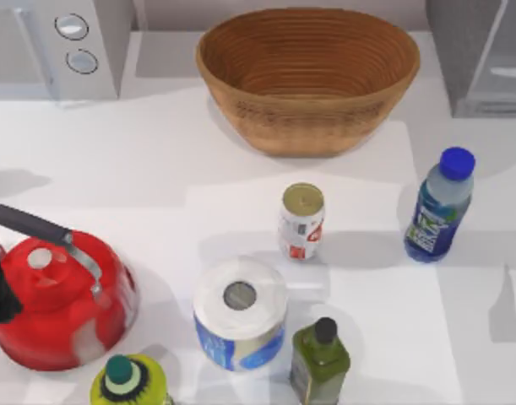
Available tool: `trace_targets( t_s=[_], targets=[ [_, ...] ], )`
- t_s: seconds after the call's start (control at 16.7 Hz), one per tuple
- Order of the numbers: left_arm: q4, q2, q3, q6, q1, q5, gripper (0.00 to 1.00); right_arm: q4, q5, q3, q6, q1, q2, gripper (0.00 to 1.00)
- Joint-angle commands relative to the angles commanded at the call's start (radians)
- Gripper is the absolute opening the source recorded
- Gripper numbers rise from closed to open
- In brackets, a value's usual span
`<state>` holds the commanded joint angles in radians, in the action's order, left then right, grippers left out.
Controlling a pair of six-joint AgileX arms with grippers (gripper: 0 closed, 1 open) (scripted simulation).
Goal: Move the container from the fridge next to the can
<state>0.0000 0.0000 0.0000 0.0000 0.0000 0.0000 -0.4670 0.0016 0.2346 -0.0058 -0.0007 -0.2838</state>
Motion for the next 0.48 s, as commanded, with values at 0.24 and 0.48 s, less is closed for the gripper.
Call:
trace_targets(
  t_s=[0.24,0.48],
  targets=[
    [0.000,0.000,0.000,0.000,0.000,0.000,1.00,-0.376,-0.003,0.153,-0.002,0.001,-0.189,1.00],
    [0.000,0.000,0.000,0.000,0.000,0.000,1.00,-0.724,-0.005,0.295,-0.004,0.000,-0.363,1.00]
  ],
)
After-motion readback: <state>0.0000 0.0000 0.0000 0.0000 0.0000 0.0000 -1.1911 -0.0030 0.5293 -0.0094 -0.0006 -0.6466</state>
